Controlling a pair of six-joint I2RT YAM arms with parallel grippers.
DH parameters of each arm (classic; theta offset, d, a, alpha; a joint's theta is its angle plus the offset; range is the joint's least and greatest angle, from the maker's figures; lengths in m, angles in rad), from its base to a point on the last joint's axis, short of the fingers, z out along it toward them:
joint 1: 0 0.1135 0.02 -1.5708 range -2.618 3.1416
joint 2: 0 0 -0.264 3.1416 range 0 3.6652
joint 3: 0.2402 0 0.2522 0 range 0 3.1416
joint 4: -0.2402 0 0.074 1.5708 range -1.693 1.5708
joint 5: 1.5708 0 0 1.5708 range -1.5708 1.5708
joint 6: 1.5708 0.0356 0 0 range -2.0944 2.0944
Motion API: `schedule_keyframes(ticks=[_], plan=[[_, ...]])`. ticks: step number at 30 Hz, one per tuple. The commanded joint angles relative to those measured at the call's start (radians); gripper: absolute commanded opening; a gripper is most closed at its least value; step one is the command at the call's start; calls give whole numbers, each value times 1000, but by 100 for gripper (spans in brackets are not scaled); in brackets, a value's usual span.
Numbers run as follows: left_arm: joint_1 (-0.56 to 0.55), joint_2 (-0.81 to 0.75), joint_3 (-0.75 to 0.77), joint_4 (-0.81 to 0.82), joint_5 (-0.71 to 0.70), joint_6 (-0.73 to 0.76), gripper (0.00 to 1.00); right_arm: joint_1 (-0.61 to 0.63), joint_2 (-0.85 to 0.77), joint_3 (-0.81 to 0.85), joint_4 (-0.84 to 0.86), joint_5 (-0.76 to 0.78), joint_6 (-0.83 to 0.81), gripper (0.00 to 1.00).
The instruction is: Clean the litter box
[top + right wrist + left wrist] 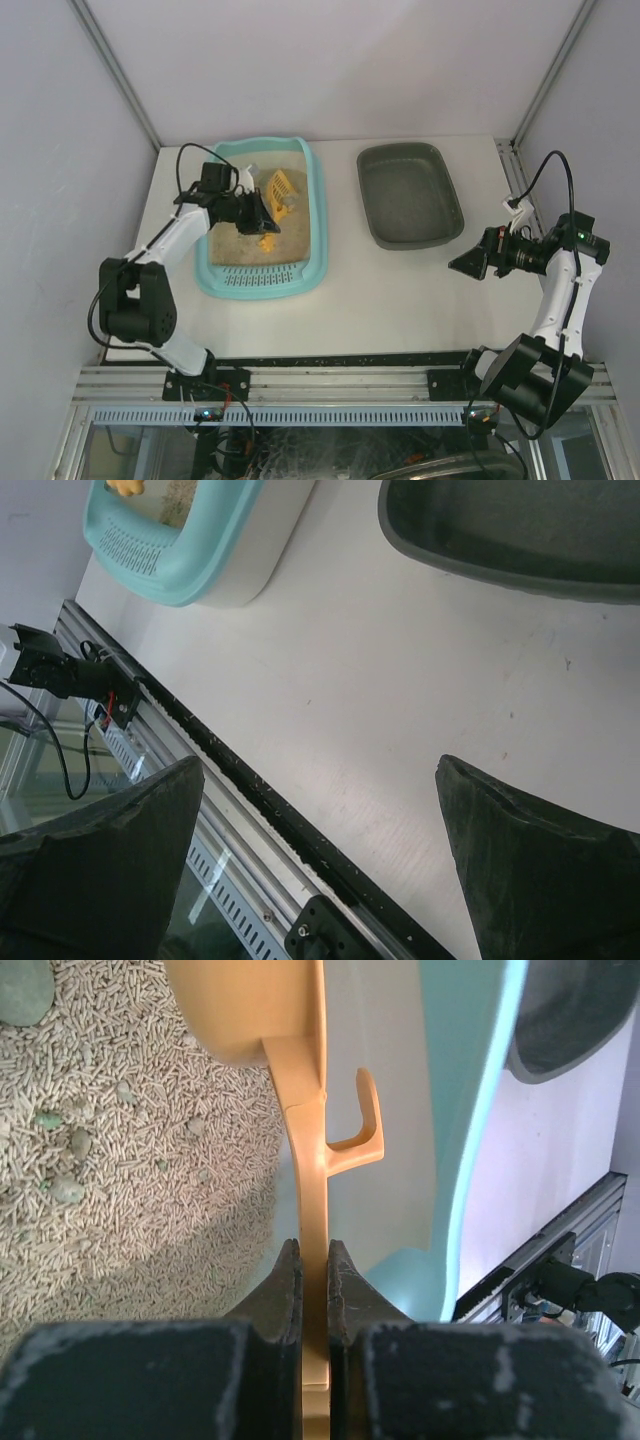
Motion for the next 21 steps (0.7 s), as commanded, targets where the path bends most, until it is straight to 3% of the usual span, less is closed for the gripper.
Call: schedule_keyframes(ticks=[1,5,8,14,17,19,21], plan=[[29,-147,-76,89,85,-44,0,-5,6,37,-11,-33,-37,100],[51,-284,-252,324,161,-192,0,-5,18,37,-12,-30,-42,100],[55,-389,-471,700,232,-397,0,-5,18,38,-12,-24,-37,100],[56,-605,-926,1391,-39,-694,0,-7,21,38,-14,-18,-35,100],[57,-566,-1080,1716,-118,-796,0,-7,25,38,-17,-20,-39,100],[57,-428,-1095,1932,-67,-858,0,-6,28,38,-23,-21,-43,100],[59,-319,-1058,2013,-2,-913,0,-6,31,38,-26,-24,-49,100]])
